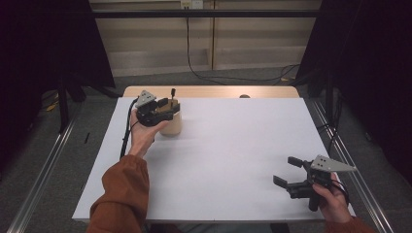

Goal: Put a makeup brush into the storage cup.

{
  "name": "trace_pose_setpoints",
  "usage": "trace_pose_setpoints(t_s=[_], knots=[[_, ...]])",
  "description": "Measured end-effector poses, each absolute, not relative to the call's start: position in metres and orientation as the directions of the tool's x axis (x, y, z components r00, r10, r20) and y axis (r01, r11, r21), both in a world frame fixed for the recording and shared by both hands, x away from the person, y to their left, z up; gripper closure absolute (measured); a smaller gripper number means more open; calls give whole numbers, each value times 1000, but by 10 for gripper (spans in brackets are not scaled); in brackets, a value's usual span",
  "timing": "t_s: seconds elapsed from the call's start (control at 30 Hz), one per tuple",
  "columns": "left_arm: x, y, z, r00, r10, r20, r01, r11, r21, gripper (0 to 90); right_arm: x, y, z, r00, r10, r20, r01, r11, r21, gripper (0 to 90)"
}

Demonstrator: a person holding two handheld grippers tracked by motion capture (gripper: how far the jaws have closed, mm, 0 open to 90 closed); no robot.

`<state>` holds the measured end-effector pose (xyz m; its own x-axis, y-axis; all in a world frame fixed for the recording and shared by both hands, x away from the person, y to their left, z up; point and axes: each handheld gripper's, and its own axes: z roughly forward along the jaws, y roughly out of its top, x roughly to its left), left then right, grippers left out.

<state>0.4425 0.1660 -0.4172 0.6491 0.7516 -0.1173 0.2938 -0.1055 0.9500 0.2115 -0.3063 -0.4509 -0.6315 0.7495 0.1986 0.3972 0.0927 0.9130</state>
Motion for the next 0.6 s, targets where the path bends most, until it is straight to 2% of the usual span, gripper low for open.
trace_pose_setpoints(t_s=[0.13,0.2,0.4,0.6], knots=[[442,166,-415,648,753,-116,297,-109,948,254,212,-306,-451,-632,749,199,399,95,912,21],[442,166,-414,645,760,-80,287,-144,947,208,211,-306,-451,-630,751,199,398,92,913,22],[439,164,-411,638,760,-121,315,-115,942,64,210,-306,-450,-630,751,196,393,91,915,21],[433,162,-405,675,728,-118,287,-112,951,17,211,-306,-450,-632,749,197,391,89,916,21]])
